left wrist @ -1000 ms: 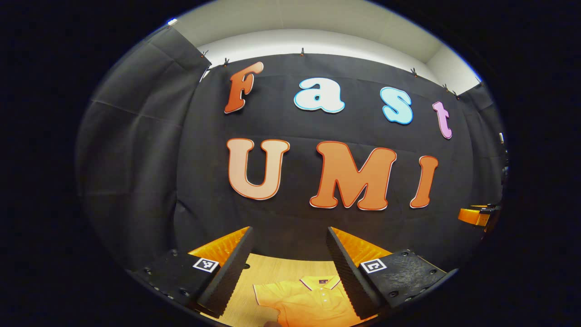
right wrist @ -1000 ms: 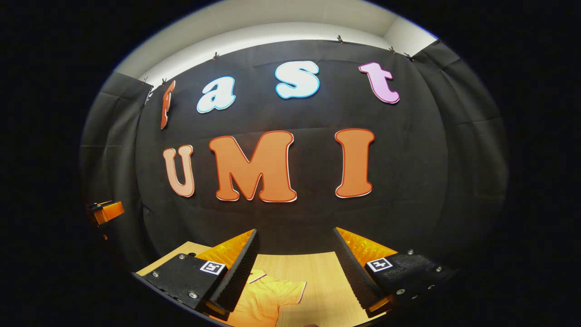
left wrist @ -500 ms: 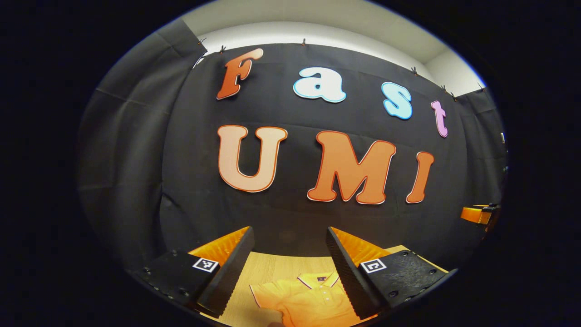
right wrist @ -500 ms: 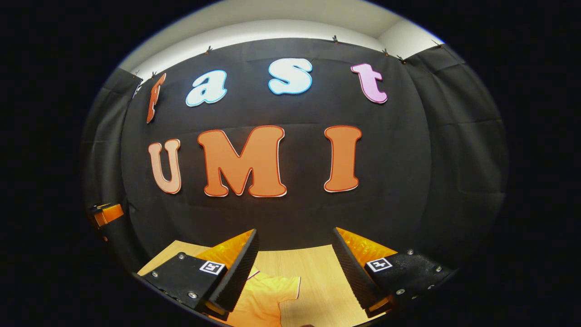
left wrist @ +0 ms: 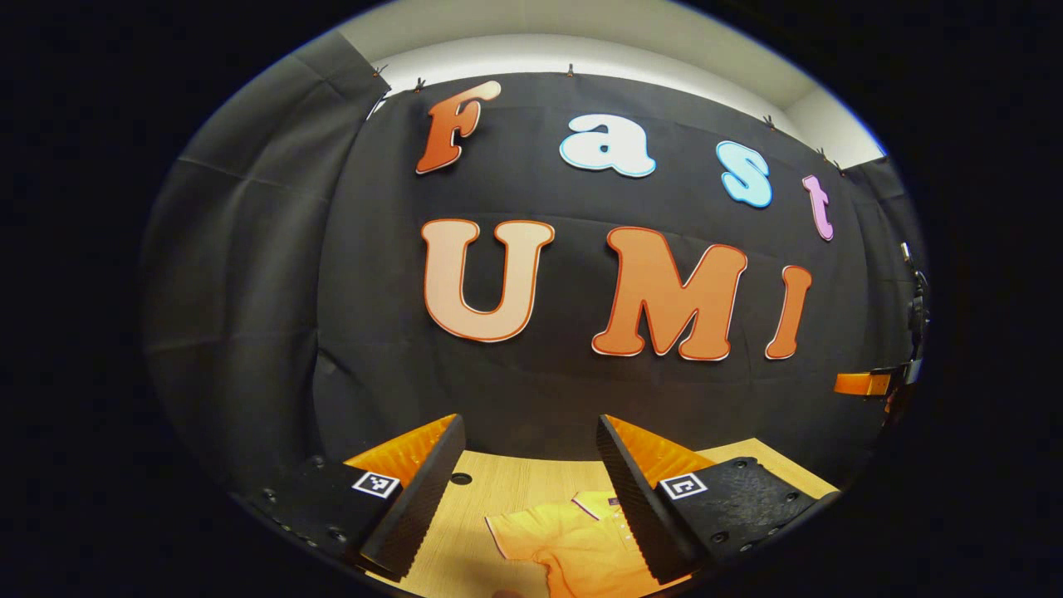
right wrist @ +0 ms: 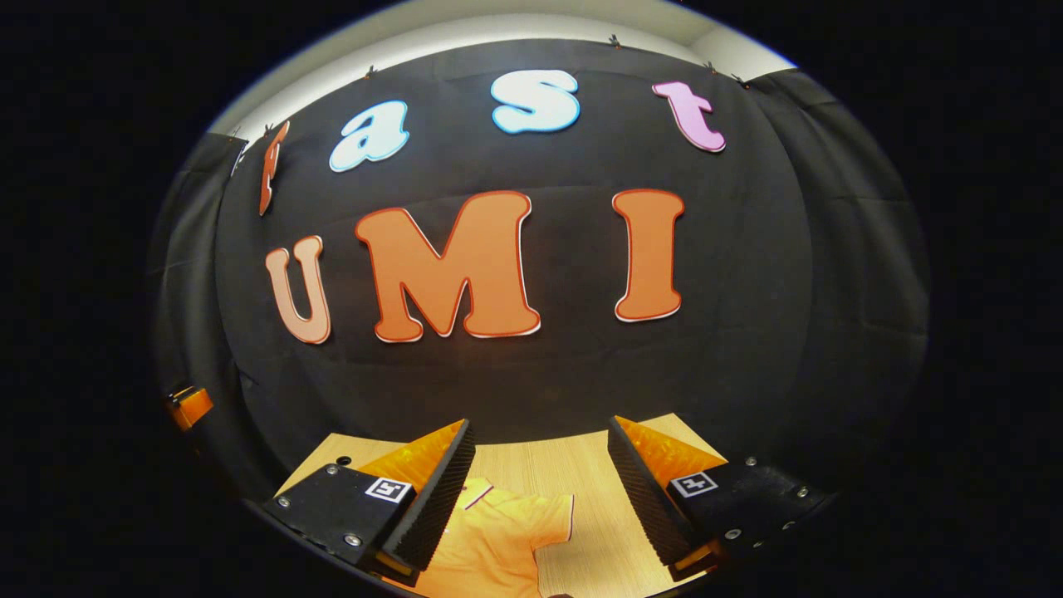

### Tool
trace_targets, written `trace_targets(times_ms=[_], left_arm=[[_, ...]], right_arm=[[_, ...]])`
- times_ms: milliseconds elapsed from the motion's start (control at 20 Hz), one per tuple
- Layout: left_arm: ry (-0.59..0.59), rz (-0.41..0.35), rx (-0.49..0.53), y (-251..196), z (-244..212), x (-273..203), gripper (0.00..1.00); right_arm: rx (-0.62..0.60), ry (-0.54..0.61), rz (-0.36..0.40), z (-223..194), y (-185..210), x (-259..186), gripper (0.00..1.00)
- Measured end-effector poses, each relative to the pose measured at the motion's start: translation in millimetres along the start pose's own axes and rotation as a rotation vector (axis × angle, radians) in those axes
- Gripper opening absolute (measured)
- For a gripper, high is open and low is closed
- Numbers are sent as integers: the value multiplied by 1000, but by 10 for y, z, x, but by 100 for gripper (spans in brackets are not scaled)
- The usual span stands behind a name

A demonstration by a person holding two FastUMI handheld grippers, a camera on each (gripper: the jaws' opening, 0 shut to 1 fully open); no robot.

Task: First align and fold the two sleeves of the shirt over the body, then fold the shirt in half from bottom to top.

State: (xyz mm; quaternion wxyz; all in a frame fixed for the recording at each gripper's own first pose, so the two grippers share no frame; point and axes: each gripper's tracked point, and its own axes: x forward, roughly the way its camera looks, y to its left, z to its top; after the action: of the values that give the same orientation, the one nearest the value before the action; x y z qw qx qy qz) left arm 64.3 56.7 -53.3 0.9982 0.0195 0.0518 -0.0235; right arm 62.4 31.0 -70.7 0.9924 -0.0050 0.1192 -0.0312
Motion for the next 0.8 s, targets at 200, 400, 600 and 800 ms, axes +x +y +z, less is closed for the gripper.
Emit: trace_targets(times_ms=[200, 400, 600, 800], left_arm=[[15, 13, -18, 98, -56, 15, 98], [31, 24, -16, 163, -117, 32, 98], [50, 44, -7, 276, -221, 72, 98], [99, 72, -11, 419, -439, 125, 98]], right_arm=[[19, 160, 25, -415, 34, 299, 98], [-50, 316, 2, -894, 8, 588, 98], [-81, 479, 9, -1339, -28, 825, 98], [-106, 647, 10, -1787, -44, 1104, 98]])
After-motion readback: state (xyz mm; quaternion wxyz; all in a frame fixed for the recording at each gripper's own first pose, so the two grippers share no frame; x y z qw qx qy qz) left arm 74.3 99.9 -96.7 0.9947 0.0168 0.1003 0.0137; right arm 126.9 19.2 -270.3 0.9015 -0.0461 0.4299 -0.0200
